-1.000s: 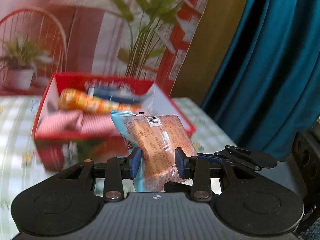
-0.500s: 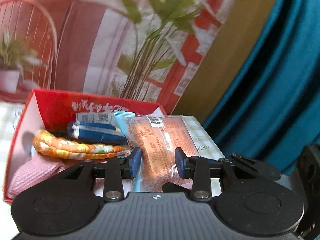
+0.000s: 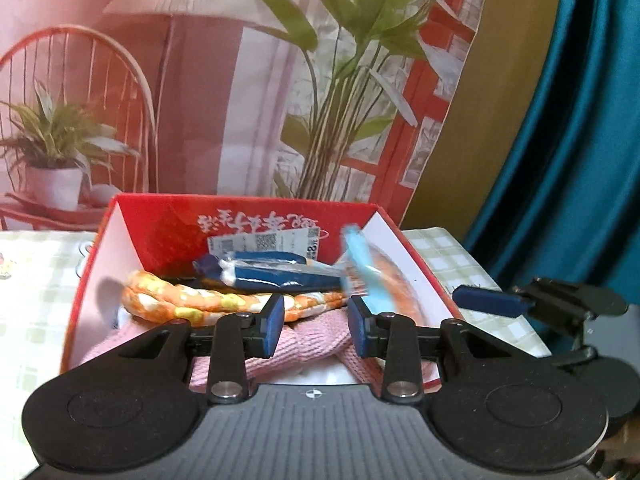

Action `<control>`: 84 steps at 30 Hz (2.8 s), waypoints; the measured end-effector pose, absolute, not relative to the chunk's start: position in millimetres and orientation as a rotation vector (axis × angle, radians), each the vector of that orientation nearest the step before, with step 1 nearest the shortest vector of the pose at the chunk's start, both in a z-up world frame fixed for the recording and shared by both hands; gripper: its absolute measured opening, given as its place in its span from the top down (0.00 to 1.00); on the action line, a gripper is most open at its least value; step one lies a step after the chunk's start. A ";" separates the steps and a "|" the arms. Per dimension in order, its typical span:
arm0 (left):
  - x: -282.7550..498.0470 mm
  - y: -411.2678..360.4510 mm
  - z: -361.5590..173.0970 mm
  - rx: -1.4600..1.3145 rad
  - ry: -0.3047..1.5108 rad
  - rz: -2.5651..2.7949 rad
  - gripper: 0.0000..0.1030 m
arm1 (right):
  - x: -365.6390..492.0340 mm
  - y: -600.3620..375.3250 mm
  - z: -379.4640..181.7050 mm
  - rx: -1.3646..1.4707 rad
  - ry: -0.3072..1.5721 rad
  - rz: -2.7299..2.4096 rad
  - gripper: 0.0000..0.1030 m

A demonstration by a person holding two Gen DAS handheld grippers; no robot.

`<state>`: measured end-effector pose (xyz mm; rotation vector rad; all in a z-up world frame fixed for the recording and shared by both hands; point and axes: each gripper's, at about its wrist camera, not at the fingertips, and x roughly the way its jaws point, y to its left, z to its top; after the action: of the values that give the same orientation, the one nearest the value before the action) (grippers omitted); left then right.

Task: Organize soft objects
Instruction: 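Lower the packet into the box and open both tools, then move both tools down and close the left tool on the green pouch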

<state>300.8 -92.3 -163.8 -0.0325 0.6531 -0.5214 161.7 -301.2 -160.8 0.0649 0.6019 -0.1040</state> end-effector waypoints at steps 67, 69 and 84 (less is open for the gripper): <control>168.2 63.3 -233.4 -0.103 0.728 -0.178 0.63 | 70.7 -183.3 -252.0 0.207 0.723 -0.182 0.13; 167.0 66.4 -238.3 -0.110 0.738 -0.161 0.63 | 70.3 -180.9 -251.3 0.195 0.707 -0.196 0.03; 163.2 67.8 -251.3 -0.163 0.774 -0.205 0.59 | 69.7 -184.4 -253.8 0.204 0.673 -0.239 0.00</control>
<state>163.2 67.8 -251.3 -0.1635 0.7737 -0.2046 69.7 -184.4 -253.8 0.2037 0.6732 -0.2386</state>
